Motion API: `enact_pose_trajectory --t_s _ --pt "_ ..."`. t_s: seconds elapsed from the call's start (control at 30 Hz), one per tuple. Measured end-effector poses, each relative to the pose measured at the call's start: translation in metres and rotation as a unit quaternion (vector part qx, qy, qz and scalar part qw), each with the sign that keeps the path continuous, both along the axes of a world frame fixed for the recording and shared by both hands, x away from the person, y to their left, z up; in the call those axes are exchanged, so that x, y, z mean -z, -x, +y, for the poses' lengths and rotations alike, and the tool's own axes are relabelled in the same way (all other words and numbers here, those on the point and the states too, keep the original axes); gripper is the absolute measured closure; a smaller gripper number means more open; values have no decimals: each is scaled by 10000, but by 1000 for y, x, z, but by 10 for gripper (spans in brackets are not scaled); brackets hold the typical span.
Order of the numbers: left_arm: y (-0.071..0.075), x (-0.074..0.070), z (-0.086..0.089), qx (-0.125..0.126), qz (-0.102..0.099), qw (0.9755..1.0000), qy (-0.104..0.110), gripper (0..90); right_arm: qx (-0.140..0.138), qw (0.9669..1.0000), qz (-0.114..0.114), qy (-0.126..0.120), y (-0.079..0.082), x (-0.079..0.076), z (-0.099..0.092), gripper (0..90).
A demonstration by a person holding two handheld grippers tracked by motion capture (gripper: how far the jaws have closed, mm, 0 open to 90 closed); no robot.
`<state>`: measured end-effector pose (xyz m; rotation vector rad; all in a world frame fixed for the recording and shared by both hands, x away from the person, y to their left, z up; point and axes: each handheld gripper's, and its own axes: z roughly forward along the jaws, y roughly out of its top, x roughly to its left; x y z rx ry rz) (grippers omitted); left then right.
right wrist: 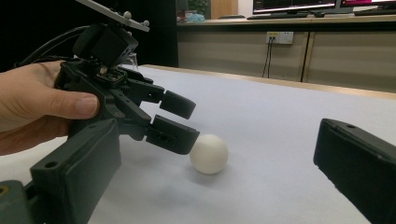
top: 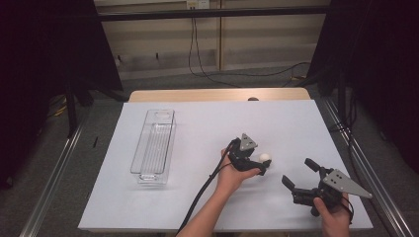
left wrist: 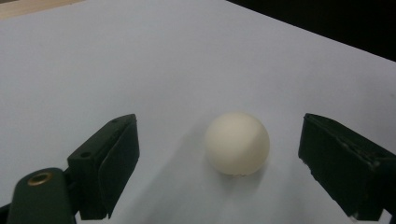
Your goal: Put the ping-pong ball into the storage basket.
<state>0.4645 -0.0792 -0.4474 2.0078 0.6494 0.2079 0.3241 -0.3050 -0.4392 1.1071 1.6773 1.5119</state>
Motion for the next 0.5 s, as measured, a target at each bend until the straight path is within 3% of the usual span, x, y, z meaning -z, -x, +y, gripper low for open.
enact_pose_trajectory --t_s 0.4,0.5 --pt "-4 8 -5 210 172 9996 -39 192 14 10000 -10 -38 0 0 -1 4" --pt "-5 8 -8 219 157 9995 -162 205 62 10000 -29 -51 0 -1 -1 3"
